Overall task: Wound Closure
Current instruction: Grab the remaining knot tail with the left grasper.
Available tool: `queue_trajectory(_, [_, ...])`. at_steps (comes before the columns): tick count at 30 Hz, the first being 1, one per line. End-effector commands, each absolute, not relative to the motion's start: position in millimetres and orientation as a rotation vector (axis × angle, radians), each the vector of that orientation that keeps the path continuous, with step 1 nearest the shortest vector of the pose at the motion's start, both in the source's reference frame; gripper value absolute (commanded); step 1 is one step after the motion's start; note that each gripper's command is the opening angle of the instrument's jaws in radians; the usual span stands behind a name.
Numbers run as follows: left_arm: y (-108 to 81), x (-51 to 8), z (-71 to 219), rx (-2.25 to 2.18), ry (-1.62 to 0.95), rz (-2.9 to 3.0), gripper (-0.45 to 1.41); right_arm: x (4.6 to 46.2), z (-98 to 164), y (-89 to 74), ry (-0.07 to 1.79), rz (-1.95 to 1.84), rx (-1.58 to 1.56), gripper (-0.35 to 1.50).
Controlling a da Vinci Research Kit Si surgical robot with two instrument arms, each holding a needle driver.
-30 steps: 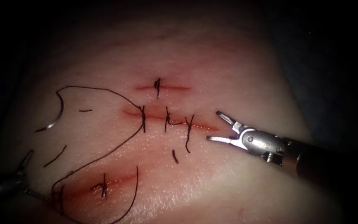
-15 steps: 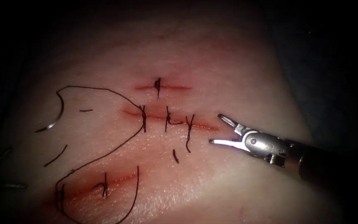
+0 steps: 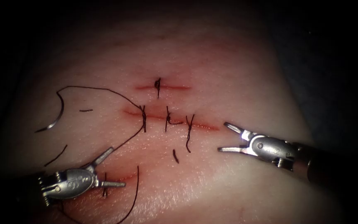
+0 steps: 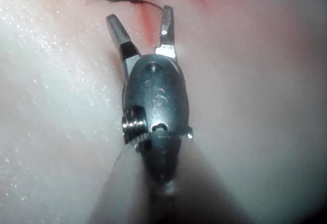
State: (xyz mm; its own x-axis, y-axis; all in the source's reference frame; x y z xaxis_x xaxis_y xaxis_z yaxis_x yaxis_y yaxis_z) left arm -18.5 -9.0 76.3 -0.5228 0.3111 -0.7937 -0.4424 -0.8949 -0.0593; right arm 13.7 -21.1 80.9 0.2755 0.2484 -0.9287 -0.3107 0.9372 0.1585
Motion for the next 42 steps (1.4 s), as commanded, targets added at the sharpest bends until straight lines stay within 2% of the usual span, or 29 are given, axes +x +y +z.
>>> queue_trajectory(1, [-8.5,-19.9,78,-1.215,0.237,2.437,0.37,14.5,81,-20.7,1.240,0.375,-0.062,1.09])
queue_trajectory(7, [-7.0,-24.6,82,-1.189,0.241,2.538,0.29,15.1,82,-20.9,1.230,0.367,-0.062,1.09])
queue_trajectory(11, [-6.7,-25.9,85,-1.171,0.204,2.572,0.27,15.2,82,-20.8,1.229,0.363,-0.066,1.09])
queue_trajectory(16, [-6.5,-26.6,88,-1.127,0.177,2.612,0.14,15.4,82,-20.8,1.228,0.365,-0.068,1.09])
queue_trajectory(24, [-6.3,-28.0,91,-1.129,0.149,2.637,0.14,15.9,82,-20.7,1.221,0.362,-0.070,1.09])
queue_trajectory(30, [-6.2,-28.9,92,-1.112,0.122,2.649,0.25,16.2,82,-20.6,1.217,0.357,-0.074,1.09])
queue_trajectory(42, [-7.0,-29.7,95,-1.044,0.038,2.728,0.15,16.4,82,-20.6,1.215,0.353,-0.079,1.09])
